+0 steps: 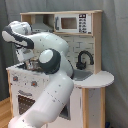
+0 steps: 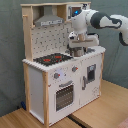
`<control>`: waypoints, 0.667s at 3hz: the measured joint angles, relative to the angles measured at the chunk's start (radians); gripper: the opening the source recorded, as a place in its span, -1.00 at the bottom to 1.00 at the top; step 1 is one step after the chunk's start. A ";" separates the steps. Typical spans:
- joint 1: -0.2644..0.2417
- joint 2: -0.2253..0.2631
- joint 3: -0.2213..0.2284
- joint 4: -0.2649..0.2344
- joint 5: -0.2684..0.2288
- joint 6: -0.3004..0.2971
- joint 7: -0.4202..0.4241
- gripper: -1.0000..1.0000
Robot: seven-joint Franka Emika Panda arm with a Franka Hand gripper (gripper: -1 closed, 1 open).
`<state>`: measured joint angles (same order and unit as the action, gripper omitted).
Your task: Play with the kitchen
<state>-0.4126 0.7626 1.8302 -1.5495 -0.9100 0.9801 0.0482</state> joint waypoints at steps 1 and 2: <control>-0.075 0.014 0.042 -0.065 0.000 0.022 0.011 -1.00; -0.155 0.026 0.080 -0.122 -0.002 0.044 0.012 -1.00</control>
<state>-0.5677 0.7888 1.9101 -1.6720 -0.9120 1.0240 0.0606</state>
